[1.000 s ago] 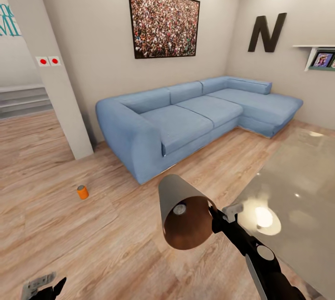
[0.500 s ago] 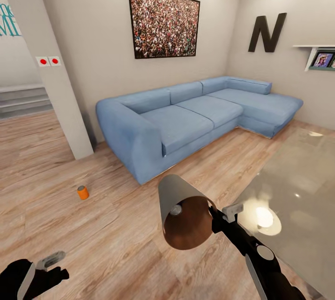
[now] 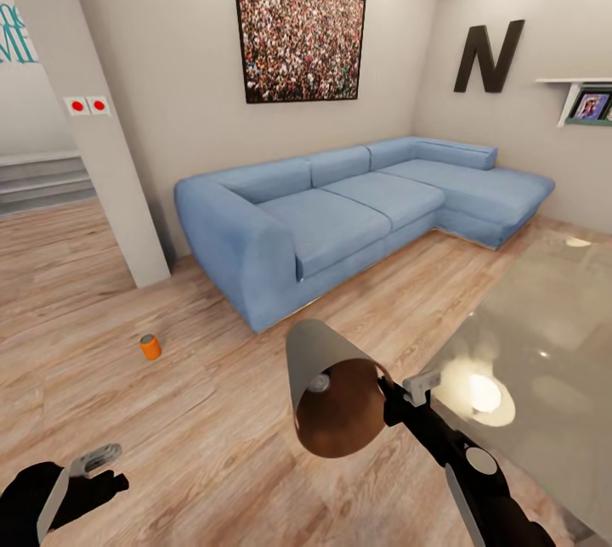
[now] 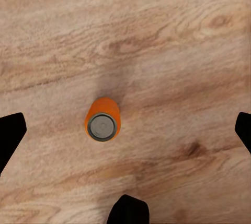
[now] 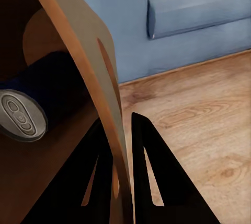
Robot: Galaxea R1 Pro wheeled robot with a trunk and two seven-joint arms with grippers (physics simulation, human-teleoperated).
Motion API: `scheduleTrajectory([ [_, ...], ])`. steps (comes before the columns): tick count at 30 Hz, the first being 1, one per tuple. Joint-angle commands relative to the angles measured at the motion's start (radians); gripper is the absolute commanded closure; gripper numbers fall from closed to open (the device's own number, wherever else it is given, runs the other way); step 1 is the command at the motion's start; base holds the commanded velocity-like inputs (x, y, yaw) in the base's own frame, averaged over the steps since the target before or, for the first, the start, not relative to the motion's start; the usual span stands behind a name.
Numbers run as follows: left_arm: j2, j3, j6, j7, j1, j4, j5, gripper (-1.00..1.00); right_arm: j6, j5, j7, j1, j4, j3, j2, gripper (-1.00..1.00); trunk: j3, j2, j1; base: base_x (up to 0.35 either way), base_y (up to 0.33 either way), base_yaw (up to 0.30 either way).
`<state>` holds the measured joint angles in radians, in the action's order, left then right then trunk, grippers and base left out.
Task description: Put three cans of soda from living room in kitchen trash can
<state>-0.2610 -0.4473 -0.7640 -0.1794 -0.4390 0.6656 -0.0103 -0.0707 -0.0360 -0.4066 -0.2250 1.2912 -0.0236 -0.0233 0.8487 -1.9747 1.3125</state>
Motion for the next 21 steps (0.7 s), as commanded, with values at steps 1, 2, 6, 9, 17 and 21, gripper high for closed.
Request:
scheduleTrajectory([
  [1, 0.0, 0.0, 0.015, -0.001, -0.004, 0.002, 0.0, -1.0, -0.002, 0.013, -0.006, 0.0, 0.002, 0.002, 0.0, 1.0, 0.003, -0.007, 0.004, 0.0, 0.0, 0.0],
  [2, 0.0, 0.0, 0.02, -0.001, -0.01, 0.002, 0.001, -1.0, -0.002, 0.013, -0.006, 0.0, 0.002, 0.002, 0.0, 1.0, 0.006, -0.014, 0.008, 0.0, 0.0, 0.0],
  [6, 0.0, 0.0, 0.032, 0.005, -0.089, -0.009, -0.008, -1.0, -0.004, 0.013, -0.006, 0.0, 0.008, 0.005, 0.0, 1.0, 0.019, -0.042, 0.023, 0.0, 0.0, 0.0],
  [9, -0.001, 0.001, 0.033, 0.01, -0.163, -0.076, -0.014, -1.0, -0.006, 0.013, -0.005, -0.001, 0.012, 0.005, 0.0, 1.0, 0.028, -0.063, 0.035, 0.0, 0.0, 0.0],
  [17, 0.0, 0.002, 0.107, 0.026, -0.235, -0.263, -0.02, -1.0, -0.008, 0.017, 0.029, -0.044, 0.015, 0.005, 0.003, 1.0, 0.053, -0.119, 0.065, 0.0, 0.0, 0.0],
  [21, -0.001, 0.003, 0.134, 0.029, -0.241, -0.287, -0.021, -1.0, -0.009, 0.02, 0.047, -0.062, 0.015, 0.016, 0.018, 1.0, 0.066, -0.147, 0.081, 0.0, 0.0, 0.0],
])
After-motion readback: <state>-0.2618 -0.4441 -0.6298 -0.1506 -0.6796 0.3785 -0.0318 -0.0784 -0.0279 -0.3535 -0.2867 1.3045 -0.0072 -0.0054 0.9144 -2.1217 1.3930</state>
